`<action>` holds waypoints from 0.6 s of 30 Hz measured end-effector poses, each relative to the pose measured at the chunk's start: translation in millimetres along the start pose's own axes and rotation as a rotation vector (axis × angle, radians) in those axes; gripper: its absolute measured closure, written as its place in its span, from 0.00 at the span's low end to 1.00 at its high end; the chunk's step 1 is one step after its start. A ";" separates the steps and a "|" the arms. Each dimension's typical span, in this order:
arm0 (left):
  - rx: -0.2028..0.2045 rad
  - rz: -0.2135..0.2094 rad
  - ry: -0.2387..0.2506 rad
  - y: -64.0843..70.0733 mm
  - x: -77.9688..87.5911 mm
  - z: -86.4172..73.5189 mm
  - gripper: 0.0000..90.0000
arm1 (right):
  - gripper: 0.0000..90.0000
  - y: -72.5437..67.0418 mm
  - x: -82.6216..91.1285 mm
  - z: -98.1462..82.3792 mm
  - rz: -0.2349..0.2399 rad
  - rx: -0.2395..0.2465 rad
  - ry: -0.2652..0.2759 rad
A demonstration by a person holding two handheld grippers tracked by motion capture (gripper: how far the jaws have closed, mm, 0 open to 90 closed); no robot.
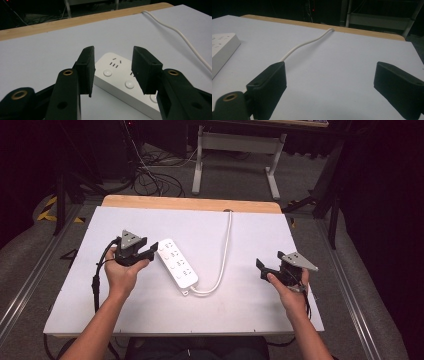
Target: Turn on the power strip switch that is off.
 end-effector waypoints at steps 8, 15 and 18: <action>0.010 0.014 0.018 -2.0 5.1 0.8 0.57 | 0.13 -0.2 -0.6 -0.4 0.003 0.002 -0.003; 0.018 0.026 0.030 -3.2 7.8 1.4 0.51 | 0.13 -0.5 -0.8 -0.6 0.003 0.001 -0.003; 0.015 0.037 0.033 -4.0 9.0 1.7 0.51 | 0.13 -0.5 -0.9 -0.7 0.004 0.003 -0.004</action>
Point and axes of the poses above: each handheld gripper's, and its own axes: x roughly backward along the jaws, z roughly out of its top, y roughly to its right, the point moved 4 cm from there along -x, roughly forward along the jaws, and after that the axes turned 13 degrees about -z, right-handed, at the moved point
